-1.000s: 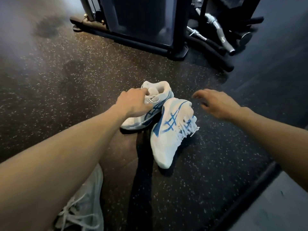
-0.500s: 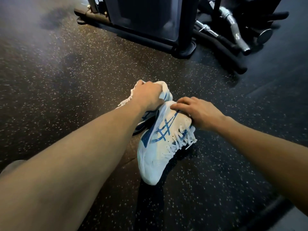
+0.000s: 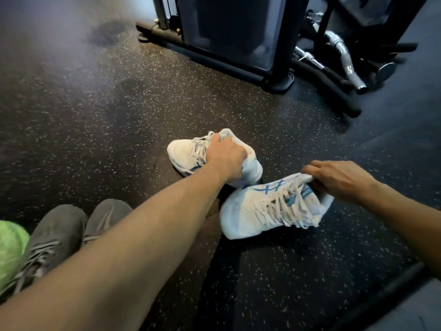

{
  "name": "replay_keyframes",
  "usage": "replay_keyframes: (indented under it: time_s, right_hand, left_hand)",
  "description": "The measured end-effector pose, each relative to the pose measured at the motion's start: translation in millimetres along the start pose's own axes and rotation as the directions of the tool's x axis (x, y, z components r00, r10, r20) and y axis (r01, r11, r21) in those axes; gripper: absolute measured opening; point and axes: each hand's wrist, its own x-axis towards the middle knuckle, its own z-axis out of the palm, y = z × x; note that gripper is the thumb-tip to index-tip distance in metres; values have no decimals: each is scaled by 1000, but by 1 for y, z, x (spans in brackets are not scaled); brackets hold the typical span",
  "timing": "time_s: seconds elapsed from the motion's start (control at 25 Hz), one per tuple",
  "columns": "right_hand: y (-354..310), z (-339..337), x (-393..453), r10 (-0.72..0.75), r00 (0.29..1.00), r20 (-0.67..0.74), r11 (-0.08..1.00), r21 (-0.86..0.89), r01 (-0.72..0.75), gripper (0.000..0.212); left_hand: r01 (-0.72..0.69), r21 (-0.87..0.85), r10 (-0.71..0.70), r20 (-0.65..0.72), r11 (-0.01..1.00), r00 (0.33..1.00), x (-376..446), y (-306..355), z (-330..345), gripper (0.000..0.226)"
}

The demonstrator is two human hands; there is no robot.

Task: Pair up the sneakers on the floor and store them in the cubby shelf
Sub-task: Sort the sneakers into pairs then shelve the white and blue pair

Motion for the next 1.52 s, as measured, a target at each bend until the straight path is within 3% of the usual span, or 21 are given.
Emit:
replay_keyframes:
  time_s: [0.24,0.4,0.68,1.2,1.52]
  right_hand:
    - [-14,-11,-62,115,978,176,992,-79,-102,10]
    - [-35,-14,-90,286,914,289,953,11,-302,19]
    - [-112,-19,-90,414,869,271,831,278,-482,17]
    - [-254,-27,-57,452,830,326,576,604,-551,35]
    - [-294,-16,-63,457,837,300,584,608,-537,31]
  left_hand:
    - [-151,135,151,9,979,988,-68,-28,7,30]
    - [-276,147,277,13,950,961,-126,-39,20,24]
    - [-411,221,422,-3,884,906,-203,-47,46,27]
    - [-406,202,396,88,892,914,-271,-71,63,24]
    - [-323,67,313,122,944,942,-288,-61,69,33]
